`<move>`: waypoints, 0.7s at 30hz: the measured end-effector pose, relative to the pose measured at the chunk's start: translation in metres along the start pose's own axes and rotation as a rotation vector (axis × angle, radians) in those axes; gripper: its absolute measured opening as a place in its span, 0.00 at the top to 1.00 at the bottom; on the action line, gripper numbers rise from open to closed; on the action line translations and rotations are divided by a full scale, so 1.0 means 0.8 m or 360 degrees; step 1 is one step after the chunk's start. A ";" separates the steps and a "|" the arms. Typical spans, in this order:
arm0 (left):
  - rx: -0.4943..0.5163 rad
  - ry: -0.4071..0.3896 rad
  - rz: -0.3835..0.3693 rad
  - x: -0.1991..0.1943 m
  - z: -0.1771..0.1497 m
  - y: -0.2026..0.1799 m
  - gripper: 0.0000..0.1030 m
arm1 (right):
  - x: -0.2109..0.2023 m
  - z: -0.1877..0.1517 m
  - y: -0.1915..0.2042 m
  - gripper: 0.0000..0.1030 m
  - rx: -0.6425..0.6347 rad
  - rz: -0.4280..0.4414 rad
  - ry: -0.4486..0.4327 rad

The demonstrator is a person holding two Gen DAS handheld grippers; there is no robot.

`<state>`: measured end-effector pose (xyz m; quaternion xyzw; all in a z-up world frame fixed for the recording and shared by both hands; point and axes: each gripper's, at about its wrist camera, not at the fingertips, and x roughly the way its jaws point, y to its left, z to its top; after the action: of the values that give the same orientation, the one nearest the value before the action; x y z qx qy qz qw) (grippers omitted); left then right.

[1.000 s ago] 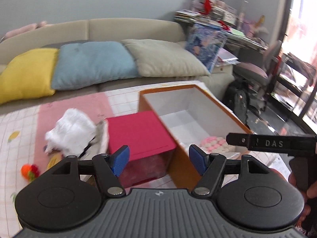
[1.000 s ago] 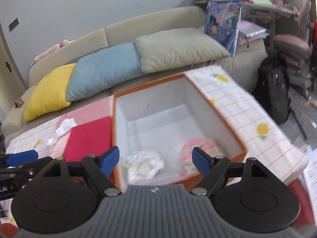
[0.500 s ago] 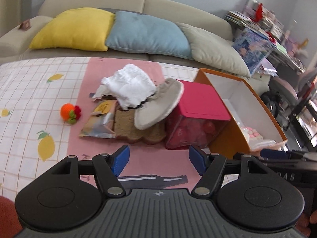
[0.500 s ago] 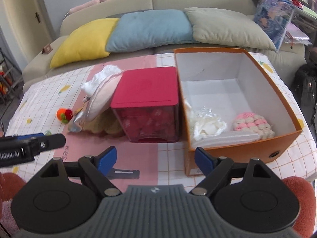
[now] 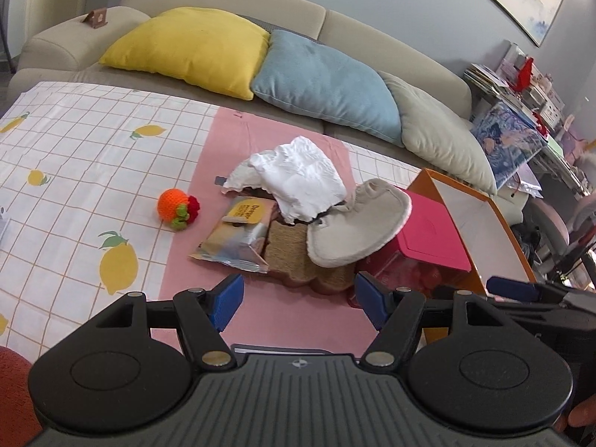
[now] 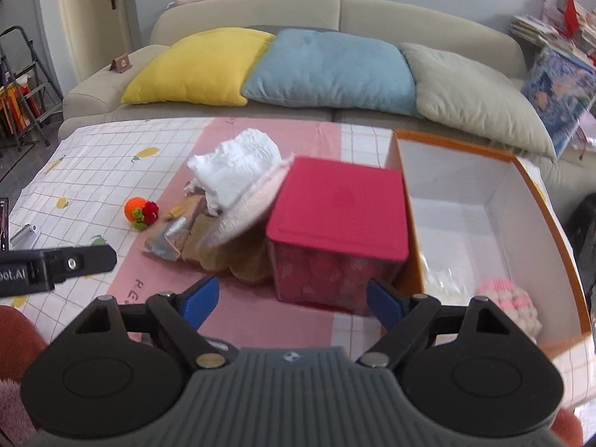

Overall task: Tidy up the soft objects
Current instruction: 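Grasp the beige round pad with the right gripper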

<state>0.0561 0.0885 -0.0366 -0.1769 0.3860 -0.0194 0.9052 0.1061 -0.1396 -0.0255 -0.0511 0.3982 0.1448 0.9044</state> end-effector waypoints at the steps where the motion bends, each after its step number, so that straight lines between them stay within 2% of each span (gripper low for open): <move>1: -0.0012 -0.0001 0.0001 0.001 0.001 0.004 0.22 | 0.002 0.006 0.005 0.17 -0.0025 0.0005 -0.0017; 6: -0.0008 -0.0002 0.0019 0.007 0.007 0.013 0.22 | 0.022 0.035 0.024 0.17 -0.0149 0.0008 -0.0051; 15: 0.0084 -0.0005 0.0033 0.028 0.032 0.010 0.23 | 0.070 0.078 0.036 0.20 -0.0243 0.0012 -0.0015; 21: 0.0082 0.0048 0.0032 0.043 0.038 0.014 0.24 | 0.115 0.090 0.042 0.32 -0.0301 -0.0024 0.0114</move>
<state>0.1006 0.1020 -0.0450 -0.1493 0.4007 -0.0230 0.9037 0.2059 -0.0724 -0.0439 -0.1444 0.4143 0.1728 0.8818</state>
